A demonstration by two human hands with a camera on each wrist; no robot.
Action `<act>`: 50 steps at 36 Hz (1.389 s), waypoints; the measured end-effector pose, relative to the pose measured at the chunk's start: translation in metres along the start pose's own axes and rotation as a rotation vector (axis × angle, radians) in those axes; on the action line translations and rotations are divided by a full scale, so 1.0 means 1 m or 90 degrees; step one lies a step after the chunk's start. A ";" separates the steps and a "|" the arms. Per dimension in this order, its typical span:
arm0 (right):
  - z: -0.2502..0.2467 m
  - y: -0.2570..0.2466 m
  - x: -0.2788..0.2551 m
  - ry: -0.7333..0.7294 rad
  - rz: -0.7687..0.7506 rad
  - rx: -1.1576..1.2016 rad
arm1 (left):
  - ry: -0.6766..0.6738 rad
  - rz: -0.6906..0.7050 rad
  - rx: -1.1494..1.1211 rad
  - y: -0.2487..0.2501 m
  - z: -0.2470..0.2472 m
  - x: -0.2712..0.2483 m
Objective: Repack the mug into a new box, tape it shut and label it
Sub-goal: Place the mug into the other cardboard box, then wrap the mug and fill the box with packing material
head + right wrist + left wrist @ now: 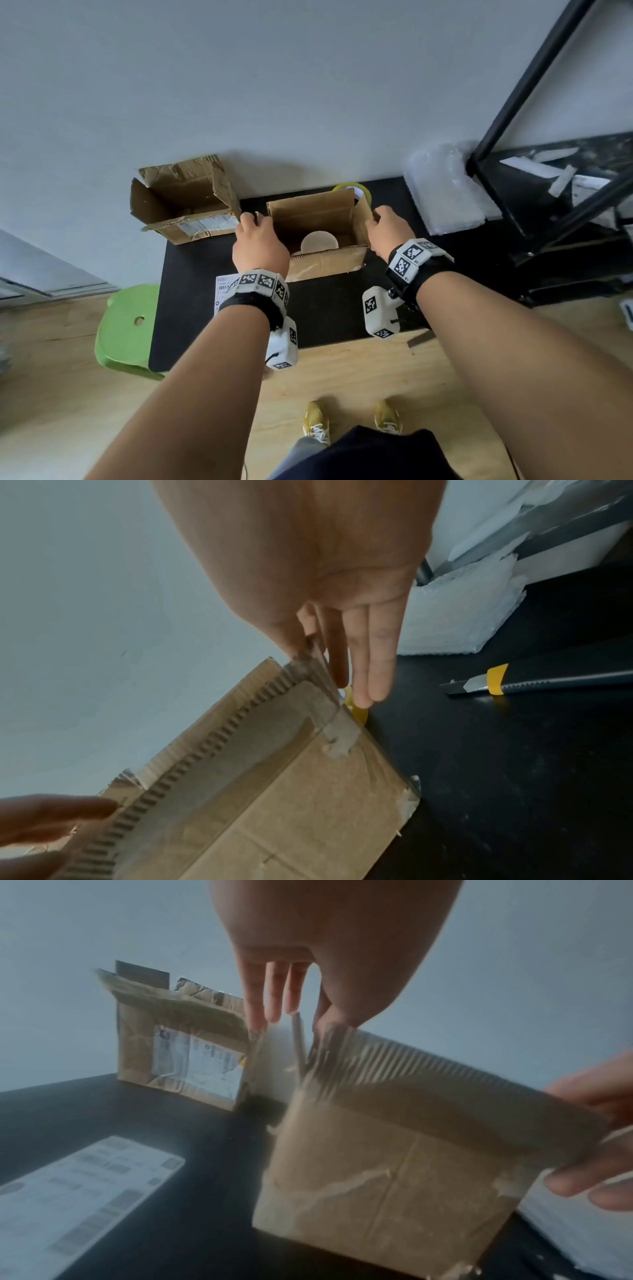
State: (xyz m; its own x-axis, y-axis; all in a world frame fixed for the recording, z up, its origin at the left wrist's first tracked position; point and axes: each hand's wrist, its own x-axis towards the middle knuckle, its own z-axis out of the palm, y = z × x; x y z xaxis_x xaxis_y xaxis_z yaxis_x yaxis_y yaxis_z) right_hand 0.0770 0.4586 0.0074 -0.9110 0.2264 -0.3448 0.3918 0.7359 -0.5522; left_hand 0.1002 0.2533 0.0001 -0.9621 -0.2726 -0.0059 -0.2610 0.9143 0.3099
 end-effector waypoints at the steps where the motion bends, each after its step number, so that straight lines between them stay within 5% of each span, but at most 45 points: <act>1: -0.002 0.002 0.001 0.009 -0.003 -0.002 | 0.008 0.004 -0.003 0.003 -0.001 0.002; 16: -0.085 0.083 0.034 0.111 0.031 -0.031 | -0.063 0.276 -0.034 0.158 0.017 0.027; 27: -0.128 0.153 0.130 0.112 0.055 -0.104 | -0.189 0.228 -0.041 0.260 0.090 0.035; 38: -0.126 0.175 0.190 0.028 0.053 -0.113 | -0.349 0.197 -0.023 0.290 0.155 0.033; 50: -0.142 0.164 0.193 0.115 -0.060 -0.120 | -0.309 0.131 -0.041 0.294 0.146 0.034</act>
State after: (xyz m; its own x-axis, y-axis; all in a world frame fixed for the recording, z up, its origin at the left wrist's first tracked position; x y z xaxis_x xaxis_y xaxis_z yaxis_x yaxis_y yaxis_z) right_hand -0.0525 0.7140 -0.0416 -0.9573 0.2481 -0.1484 0.2881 0.8611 -0.4189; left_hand -0.0210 0.5566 -0.0478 -0.9230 0.0946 -0.3729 -0.0719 0.9097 0.4089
